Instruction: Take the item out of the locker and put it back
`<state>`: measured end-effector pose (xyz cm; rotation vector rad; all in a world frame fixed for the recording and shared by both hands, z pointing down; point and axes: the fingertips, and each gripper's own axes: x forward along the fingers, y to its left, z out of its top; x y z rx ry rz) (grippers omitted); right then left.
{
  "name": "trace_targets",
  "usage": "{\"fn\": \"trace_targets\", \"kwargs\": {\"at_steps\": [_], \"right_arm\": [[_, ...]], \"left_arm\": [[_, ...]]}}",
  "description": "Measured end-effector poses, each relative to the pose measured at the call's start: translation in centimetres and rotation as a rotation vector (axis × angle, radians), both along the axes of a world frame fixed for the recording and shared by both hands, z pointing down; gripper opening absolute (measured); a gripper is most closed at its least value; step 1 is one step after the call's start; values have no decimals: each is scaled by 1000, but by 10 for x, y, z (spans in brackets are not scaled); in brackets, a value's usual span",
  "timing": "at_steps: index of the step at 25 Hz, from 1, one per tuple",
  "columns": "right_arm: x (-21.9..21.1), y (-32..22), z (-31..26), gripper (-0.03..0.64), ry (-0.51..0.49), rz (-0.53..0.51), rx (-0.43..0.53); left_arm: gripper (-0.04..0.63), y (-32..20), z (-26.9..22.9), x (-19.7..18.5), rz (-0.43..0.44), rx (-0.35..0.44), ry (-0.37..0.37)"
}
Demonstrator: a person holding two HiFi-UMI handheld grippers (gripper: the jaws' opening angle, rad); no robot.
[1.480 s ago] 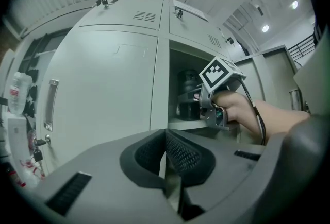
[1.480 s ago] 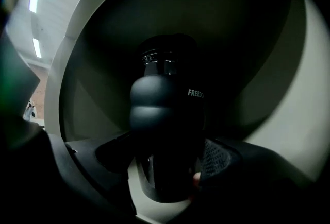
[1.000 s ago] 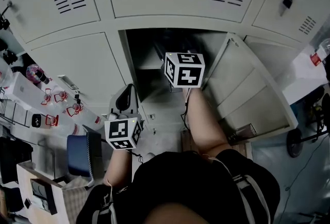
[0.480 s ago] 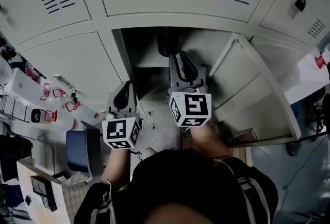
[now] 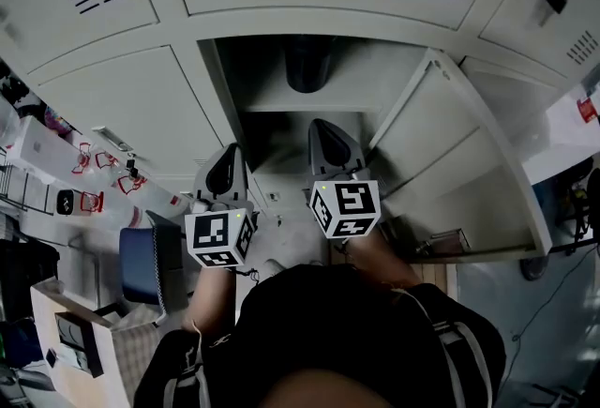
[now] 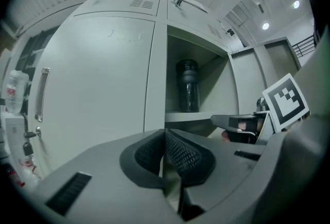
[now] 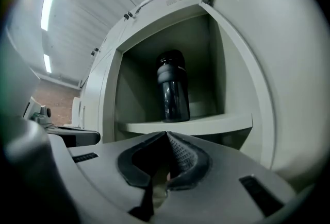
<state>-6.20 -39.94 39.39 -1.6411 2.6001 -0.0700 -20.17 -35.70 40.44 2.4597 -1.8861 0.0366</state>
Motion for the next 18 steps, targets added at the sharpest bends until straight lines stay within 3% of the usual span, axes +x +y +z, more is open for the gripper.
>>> {"fn": "trace_targets", "kwargs": {"at_steps": [18], "right_arm": [[1, -6, 10, 14, 1, 4, -40]], "left_arm": [[12, 5, 2, -8, -27, -14, -15]]}}
